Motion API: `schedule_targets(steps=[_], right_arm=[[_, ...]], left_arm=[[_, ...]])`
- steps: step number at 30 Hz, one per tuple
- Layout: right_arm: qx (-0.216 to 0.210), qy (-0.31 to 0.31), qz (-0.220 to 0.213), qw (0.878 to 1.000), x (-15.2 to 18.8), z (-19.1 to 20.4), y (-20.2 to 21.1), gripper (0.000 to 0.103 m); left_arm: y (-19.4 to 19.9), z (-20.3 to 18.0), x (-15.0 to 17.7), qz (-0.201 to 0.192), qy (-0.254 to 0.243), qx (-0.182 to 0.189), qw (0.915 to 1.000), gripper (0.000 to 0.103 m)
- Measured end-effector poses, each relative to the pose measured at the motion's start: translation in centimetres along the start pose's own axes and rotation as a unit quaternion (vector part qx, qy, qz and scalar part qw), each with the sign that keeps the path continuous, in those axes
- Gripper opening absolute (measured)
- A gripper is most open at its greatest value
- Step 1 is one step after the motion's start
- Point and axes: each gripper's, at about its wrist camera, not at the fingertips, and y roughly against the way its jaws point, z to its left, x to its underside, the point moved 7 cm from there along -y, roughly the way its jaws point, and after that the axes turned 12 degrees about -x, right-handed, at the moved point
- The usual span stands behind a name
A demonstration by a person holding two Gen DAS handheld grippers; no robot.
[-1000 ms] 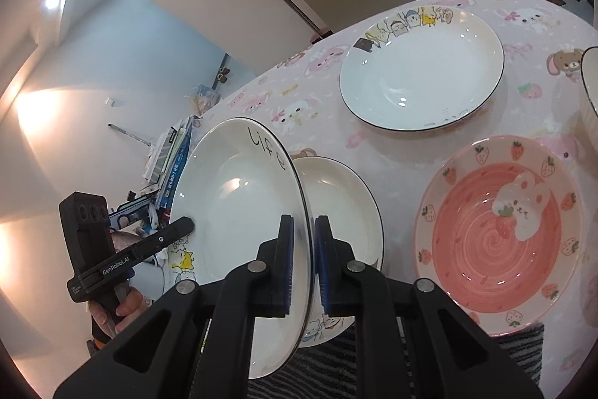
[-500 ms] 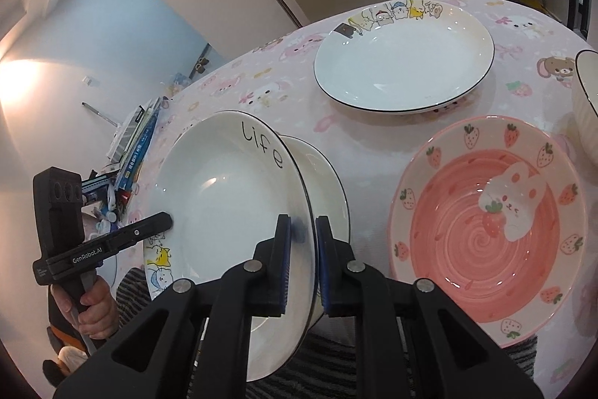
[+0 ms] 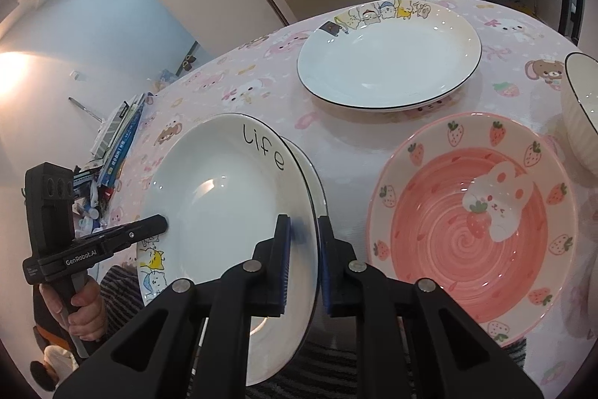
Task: Organize plates and bowls
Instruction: 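Carry the held plate with the left tool onto the other 'Life' plate, then lower the held plate flat onto the other 'Life' plate with the left tool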
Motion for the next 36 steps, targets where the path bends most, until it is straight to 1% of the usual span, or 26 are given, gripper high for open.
schedule_targets(steps=[2,9,12,14,21,27,29,33,36], right_arm=[[0.004,0.005,-0.004,1.000,-0.1,0.0,0.1,0.015],[0.009,0.006,0.001,1.000,0.0,-0.2,-0.3,0.015],[0.027,0.018,0.000,0.999,0.1,0.1,-0.5,0.016],[0.028,0.020,0.001,0.999,0.3,0.2,-0.6,0.018],[0.033,0.024,-0.001,0.999,0.2,0.1,-0.4,0.018],[0.053,0.040,0.001,0.998,0.5,0.5,-0.5,0.028],[0.053,0.041,0.004,0.998,0.5,0.6,-0.6,0.030],[0.039,0.029,0.009,0.999,0.6,0.4,-0.5,0.031],[0.034,0.027,0.010,0.999,0.7,0.4,-0.5,0.031]], left_arm=[[-0.3,0.0,0.0,0.005,0.004,0.007,1.0000,0.010],[-0.7,-0.1,0.1,0.010,0.001,-0.001,0.9999,0.011],[-1.0,0.0,0.2,0.014,0.001,-0.006,0.9999,0.013],[-1.3,-0.1,0.3,0.016,-0.002,-0.012,0.9998,0.013],[-2.0,-0.5,0.3,0.018,-0.008,-0.011,0.9997,0.015],[-2.4,-0.8,0.1,0.018,-0.017,-0.017,0.9995,0.016],[-2.5,-0.9,0.1,0.017,-0.020,-0.020,0.9995,0.016],[-2.4,-1.0,0.3,0.022,-0.020,-0.020,0.9994,0.016],[-2.0,-1.3,0.4,0.015,-0.033,-0.038,0.9986,0.016]])
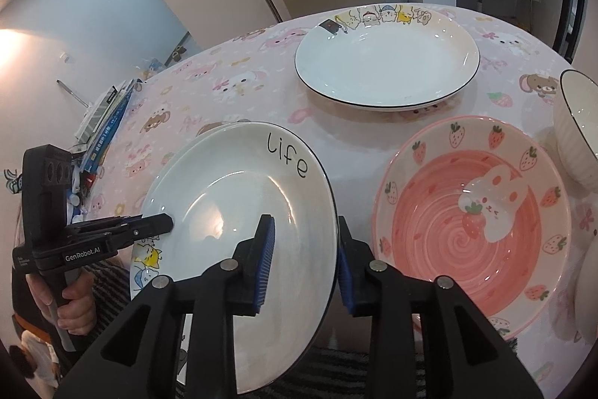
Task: Organize plates and bowls
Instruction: 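Lower the held plate flat onto the other 'Life' plate with the left tool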
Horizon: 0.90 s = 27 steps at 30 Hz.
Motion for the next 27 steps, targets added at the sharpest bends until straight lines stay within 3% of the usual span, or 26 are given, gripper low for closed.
schedule_targets(steps=[3,5,19,24,27], right_arm=[[0.014,0.002,0.000,1.000,0.1,-0.2,0.0,0.023],[0.029,0.004,0.000,1.000,0.2,-0.6,0.1,0.013],[0.038,0.019,-0.010,0.999,0.8,-0.7,0.7,0.012],[0.018,0.017,-0.011,1.000,1.1,-0.8,1.2,0.008],[0.023,0.025,-0.015,0.999,1.0,-0.7,1.0,0.008]], left_arm=[[0.0,-0.2,0.0,-0.004,-0.009,-0.013,0.9999,0.016],[0.0,-0.2,0.0,-0.003,-0.010,-0.014,0.9999,0.016],[0.2,-0.4,0.3,-0.008,-0.018,-0.032,0.9993,0.016],[1.4,-0.4,0.9,-0.033,-0.052,-0.074,0.9953,0.016],[1.3,-0.2,0.9,-0.033,-0.049,-0.073,0.9956,0.016]])
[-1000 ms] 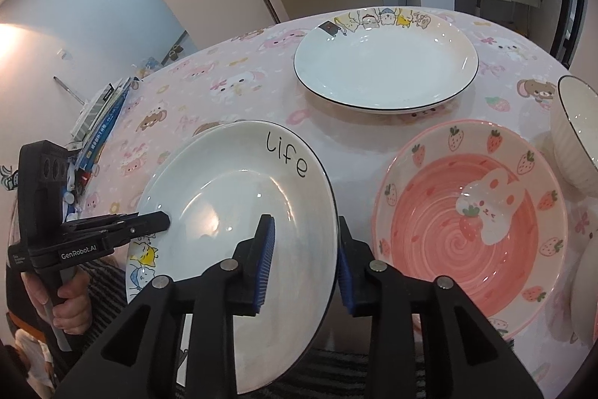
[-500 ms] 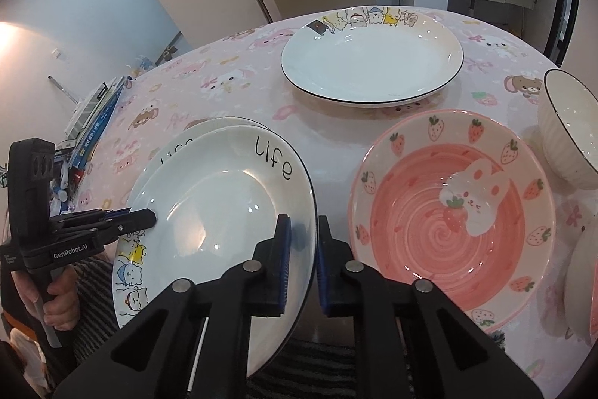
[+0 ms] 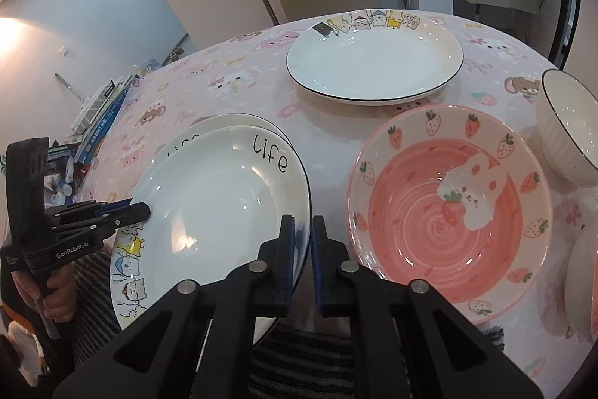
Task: Organize plates and bowls
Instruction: 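Lower the held plate flat onto the other 'Life' plate with the left tool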
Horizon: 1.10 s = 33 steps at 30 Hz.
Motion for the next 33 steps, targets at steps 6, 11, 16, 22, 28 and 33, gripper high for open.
schedule_targets(steps=[6,11,16,22,28,33], right_arm=[[0.003,0.002,0.001,1.000,0.1,0.2,0.0,0.008],[0.003,0.003,0.001,1.000,0.3,0.2,0.0,0.008],[0.006,0.004,0.000,1.000,0.3,0.1,0.0,0.008],[0.015,0.007,0.004,1.000,0.5,0.4,-0.1,0.011],[0.006,-0.003,0.010,1.000,0.6,0.0,-0.1,0.011],[0.015,0.003,0.004,1.000,0.7,0.3,-0.3,0.010]], left_arm=[[0.4,0.3,0.1,-0.004,0.007,0.000,1.0000,0.015],[0.4,0.0,0.1,-0.008,0.001,-0.009,0.9999,0.015],[0.4,0.1,0.1,-0.007,0.003,-0.004,1.0000,0.015],[0.2,0.7,0.1,0.003,0.022,0.021,0.9995,0.014],[0.2,0.7,0.1,0.005,0.026,0.024,0.9994,0.014],[0.3,1.0,0.2,0.009,0.037,0.035,0.9987,0.012]])
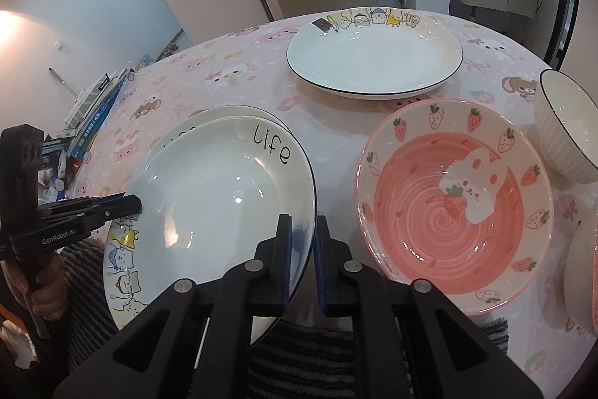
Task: Organize plates and bowls
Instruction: 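Lower the held plate flat onto the other 'Life' plate with the left tool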
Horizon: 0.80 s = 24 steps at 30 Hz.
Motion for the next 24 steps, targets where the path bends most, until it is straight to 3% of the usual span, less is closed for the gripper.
schedule_targets(steps=[7,24], right_arm=[[0.049,0.047,-0.017,0.998,-0.17,0.83,-0.51,0.013],[0.006,0.013,0.011,1.000,0.30,0.52,-0.09,0.013]], left_arm=[[-0.06,0.34,-0.04,0.001,0.011,0.008,0.9999,0.011],[-0.13,0.09,-0.12,-0.008,0.003,-0.004,1.0000,0.011]])
